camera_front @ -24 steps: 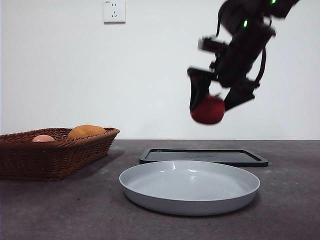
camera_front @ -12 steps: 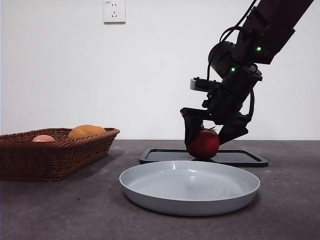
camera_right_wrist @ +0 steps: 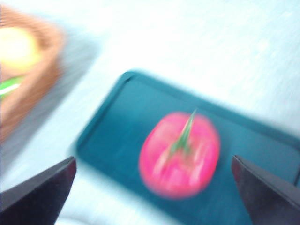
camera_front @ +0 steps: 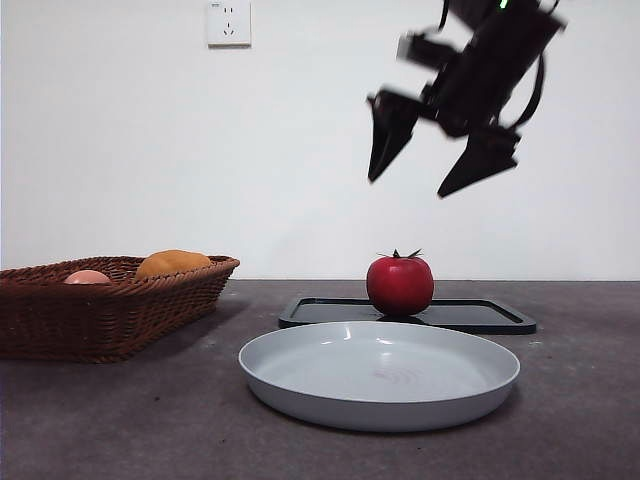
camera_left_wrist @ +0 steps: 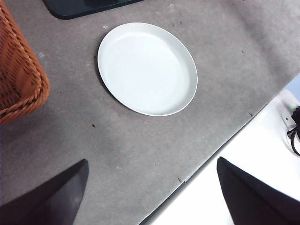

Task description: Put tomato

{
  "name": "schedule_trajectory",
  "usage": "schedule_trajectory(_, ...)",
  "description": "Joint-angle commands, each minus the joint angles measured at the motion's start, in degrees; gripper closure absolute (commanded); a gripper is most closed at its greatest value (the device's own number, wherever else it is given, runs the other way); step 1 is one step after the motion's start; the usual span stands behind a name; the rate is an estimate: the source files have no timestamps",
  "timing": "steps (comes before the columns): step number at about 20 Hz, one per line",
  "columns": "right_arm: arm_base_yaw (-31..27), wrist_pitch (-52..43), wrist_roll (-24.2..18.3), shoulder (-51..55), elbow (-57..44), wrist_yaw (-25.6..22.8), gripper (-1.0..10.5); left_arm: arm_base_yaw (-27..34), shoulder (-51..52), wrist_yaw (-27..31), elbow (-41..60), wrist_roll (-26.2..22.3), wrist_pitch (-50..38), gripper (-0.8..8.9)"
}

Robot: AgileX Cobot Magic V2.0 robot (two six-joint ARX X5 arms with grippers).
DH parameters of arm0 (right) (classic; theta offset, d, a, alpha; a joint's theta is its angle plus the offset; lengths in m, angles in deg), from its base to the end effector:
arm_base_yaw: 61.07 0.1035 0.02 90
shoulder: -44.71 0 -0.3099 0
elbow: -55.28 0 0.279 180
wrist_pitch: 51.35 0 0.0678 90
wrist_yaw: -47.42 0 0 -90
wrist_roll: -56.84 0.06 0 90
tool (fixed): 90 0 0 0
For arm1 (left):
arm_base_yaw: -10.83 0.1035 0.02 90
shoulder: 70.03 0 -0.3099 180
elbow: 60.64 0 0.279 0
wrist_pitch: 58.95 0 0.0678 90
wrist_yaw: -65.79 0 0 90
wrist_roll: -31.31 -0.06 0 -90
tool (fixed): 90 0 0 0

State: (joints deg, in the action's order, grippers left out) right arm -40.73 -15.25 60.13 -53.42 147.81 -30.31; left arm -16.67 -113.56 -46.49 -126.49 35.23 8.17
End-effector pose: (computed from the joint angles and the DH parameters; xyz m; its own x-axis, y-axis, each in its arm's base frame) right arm 0.4043 0.1635 0.2990 0.6102 0.4529 -0.6500 -0.4518 0.8729 0.1840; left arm 0.1145 -0.0852 0.3360 0.4073 -0.6395 -0.6520 0.6216 0.7172 -0.3150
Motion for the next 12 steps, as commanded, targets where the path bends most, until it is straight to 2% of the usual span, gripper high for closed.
schedule_trajectory(1,1.05,8.11,-0.11,4.59,1.38,1.18,3.6,-0.26,-0.26,-0.07,-0.90,-0.46,-0.33,3.76)
schedule_trajectory(3,1.99,15.93,-2.36,9.40,1.36,3.17,3.6,-0.26,-0.26,-0.07,-0.90,-0.48,-0.33,3.76)
schedule_trajectory(7,3.76,28.11,-4.22,16.79,1.31,3.15,3.6,-0.26,-0.26,-0.07,-0.90,-0.48,-0.33,3.76)
schedule_trajectory(12,6.71,35.36,-4.50,26.16,1.29,3.10,3.6,-0.26,-0.26,-0.07,-0.90,-0.48,-0.33,3.76)
